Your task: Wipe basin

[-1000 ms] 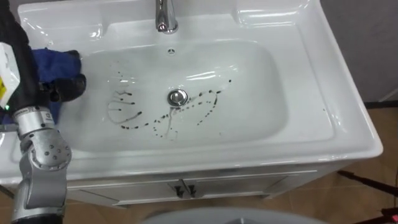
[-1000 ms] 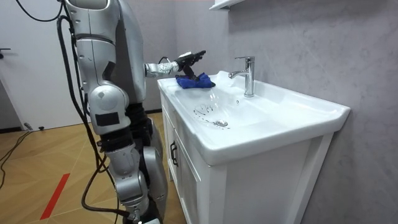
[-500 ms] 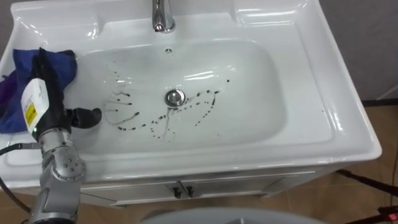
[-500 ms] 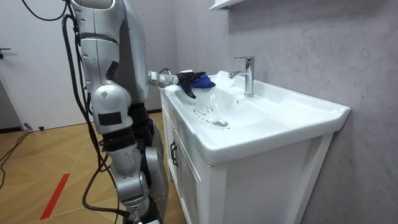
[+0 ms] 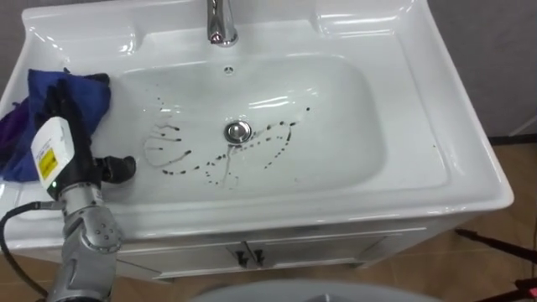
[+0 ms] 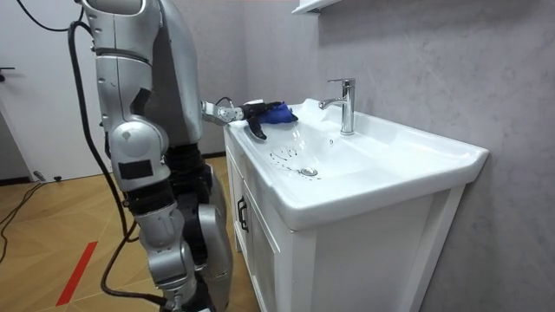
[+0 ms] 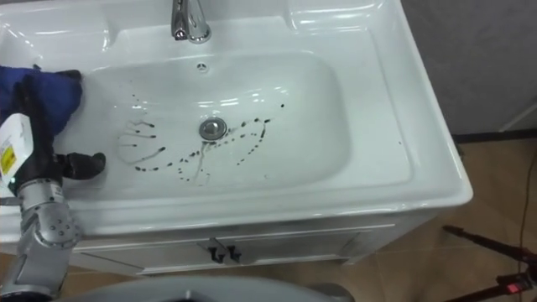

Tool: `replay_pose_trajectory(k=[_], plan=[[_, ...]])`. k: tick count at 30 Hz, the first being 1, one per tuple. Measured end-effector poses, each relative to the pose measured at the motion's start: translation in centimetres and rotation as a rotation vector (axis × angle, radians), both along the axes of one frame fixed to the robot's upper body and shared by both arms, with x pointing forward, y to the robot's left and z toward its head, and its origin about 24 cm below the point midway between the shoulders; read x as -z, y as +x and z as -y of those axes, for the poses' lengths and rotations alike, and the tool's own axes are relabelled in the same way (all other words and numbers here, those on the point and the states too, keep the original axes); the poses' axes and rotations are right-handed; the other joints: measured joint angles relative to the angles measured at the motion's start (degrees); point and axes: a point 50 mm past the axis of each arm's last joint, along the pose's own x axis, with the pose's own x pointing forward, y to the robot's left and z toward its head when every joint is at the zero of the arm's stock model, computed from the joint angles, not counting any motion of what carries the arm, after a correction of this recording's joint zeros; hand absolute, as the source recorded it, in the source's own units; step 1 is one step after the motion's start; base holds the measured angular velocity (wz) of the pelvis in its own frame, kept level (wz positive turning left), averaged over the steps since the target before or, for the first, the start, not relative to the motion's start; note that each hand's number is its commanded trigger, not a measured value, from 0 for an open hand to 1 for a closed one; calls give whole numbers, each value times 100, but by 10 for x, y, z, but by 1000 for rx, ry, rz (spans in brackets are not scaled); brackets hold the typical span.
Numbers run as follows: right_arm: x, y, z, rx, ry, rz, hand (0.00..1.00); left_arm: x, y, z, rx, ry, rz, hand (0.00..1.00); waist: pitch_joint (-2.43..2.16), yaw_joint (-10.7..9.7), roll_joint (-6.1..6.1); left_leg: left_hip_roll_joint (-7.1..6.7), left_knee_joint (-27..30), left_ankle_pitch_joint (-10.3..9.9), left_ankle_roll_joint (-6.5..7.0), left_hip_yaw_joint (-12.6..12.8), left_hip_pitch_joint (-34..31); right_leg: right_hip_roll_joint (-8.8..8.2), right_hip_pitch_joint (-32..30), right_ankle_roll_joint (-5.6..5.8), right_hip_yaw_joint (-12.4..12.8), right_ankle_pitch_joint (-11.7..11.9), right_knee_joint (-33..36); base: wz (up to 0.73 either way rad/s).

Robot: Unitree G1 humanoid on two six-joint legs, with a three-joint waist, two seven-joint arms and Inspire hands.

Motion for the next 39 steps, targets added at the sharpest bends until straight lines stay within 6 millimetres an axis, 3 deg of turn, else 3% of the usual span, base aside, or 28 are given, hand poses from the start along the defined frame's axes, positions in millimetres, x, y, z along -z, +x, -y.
replay_pose_trajectory(k=[9, 18, 39], plan=[[-1, -9, 0, 5, -9, -13, 0, -16, -11, -27, -143, 132, 96, 0, 0, 133, -6, 2, 20, 0, 0, 92, 28, -10, -54, 5, 113, -21, 91, -6], [-1, -5, 0, -10, -17, 12, 0, -24, -14, -29, -206, 195, 219, 0, 16, 181, 22, -3, 13, -1, 0, 71, 7, -18, -92, 4, 102, -25, 104, 0], [-1, -3, 0, -9, 1, 12, 0, -24, -20, -30, -225, 221, 238, 0, 14, 220, 36, -13, 14, -1, 0, 46, -27, -35, -110, 6, 55, -28, 109, 1]])
